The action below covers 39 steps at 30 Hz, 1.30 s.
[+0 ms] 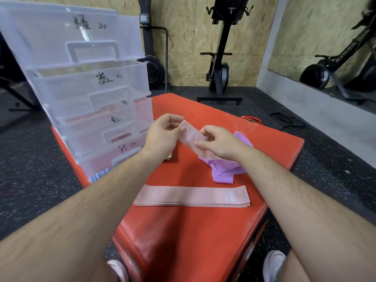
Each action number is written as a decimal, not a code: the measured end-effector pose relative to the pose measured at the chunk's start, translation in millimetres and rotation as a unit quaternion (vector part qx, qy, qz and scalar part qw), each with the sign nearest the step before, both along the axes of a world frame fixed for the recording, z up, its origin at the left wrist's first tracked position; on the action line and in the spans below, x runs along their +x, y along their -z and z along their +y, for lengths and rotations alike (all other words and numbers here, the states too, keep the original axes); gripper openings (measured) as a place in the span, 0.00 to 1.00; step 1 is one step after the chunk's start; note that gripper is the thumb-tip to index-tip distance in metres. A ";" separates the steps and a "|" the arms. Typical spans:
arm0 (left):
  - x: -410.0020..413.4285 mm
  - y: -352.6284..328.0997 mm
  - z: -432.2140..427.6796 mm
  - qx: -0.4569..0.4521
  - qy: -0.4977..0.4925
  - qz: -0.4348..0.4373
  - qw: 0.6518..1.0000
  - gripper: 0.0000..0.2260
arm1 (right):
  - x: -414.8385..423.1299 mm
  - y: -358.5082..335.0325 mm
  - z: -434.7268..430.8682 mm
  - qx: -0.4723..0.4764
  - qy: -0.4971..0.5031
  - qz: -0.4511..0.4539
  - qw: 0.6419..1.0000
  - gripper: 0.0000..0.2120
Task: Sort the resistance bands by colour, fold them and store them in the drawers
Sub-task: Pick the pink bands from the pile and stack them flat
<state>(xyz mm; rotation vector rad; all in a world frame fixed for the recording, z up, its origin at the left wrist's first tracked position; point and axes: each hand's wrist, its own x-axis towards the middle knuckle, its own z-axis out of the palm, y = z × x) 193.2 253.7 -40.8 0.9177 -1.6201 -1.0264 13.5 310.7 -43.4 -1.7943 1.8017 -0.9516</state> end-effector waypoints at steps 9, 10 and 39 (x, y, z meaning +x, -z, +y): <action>34.0 5.4 -14.1 0.069 -0.033 0.051 0.996 0.10 | -38.6 13.7 17.8 0.157 0.011 0.235 0.959 0.09; 39.0 6.6 -16.0 0.078 -0.039 0.051 0.995 0.10 | -45.1 15.6 20.6 0.173 0.022 0.255 0.951 0.08; 122.8 80.7 32.2 0.018 -0.053 -0.349 0.935 0.05 | -45.0 34.2 102.0 0.167 0.046 0.150 0.973 0.04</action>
